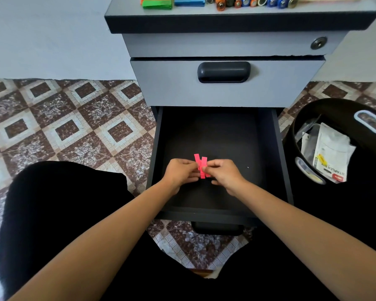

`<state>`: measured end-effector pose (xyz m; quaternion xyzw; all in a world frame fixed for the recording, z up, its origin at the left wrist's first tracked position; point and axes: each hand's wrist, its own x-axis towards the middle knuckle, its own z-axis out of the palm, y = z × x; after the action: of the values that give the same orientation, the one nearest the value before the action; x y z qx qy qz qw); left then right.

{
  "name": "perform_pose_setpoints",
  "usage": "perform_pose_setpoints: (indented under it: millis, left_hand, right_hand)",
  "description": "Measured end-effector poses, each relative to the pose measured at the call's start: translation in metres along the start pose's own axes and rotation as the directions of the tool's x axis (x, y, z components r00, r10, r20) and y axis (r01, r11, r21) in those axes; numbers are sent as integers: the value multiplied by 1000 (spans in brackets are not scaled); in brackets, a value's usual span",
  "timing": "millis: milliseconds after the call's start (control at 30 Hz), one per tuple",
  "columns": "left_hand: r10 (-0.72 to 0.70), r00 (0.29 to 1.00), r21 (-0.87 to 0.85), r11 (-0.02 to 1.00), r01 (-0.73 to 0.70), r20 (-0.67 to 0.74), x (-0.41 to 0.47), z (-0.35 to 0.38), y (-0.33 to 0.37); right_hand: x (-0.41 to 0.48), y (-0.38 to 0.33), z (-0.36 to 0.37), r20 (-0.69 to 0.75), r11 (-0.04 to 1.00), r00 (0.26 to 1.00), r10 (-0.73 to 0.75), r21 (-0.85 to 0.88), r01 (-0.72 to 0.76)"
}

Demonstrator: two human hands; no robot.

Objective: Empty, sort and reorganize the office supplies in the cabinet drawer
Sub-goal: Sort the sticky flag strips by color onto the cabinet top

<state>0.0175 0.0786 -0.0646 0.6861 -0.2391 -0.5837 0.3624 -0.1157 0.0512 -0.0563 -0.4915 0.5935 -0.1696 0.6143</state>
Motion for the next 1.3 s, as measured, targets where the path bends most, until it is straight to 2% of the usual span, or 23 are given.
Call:
perform_pose_setpoints:
  millis: [100,267,400,500,733,800,867,933,1000,1133,1200,1300]
  left_hand:
    - [1,1000,10,1000,-1,15,0,0,0]
    - [62,997,187,980,-67,34,-3,4,0]
    - [72,995,183,979,-84,72,-5,6,0]
    - [73,993,161,983,-87,94,-5,6,-1]
    - [148,987,206,966,-158,64,-4,4,-3]
    - [219,974,337,915,-223,51,-3,2,-3]
    - [308,949,509,807,-298,67,-3,1,-2]
    - [343,936,595,737,-321,80,-4,2,0]
    - [319,946,559,775,-295,58,-2,2,0]
    - [221,974,343,920,-190,-53,1,2,5]
    - [215,975,275,943,-190,-63,1,-1,8]
    - [238,970,308,928,-212,-50,2,-3,7]
  right_hand:
    - [1,0,0,-17,1000,1000,19,-16,-19]
    - [2,0,1,-58,999,998,22,-48,-24]
    - [3,-2,-1,-94,999,995,28,20,-26]
    - [0,-4,-1,-40,994,998,55,98,-51]
    - [-4,-9,5,40,992,997,64,106,-68]
    - [-5,-10,3,48,992,997,60,104,-64]
    - [-6,-11,2,56,993,997,56,100,-61]
    - [-8,-11,1,56,994,997,49,94,-54]
    - [-8,-11,0,45,995,998,39,85,-43]
    - [-7,-11,-1,48,997,998,50,48,-53]
    - [-6,-11,-1,52,998,997,63,9,-63]
    - [-3,-11,0,28,995,997,67,-71,-65]
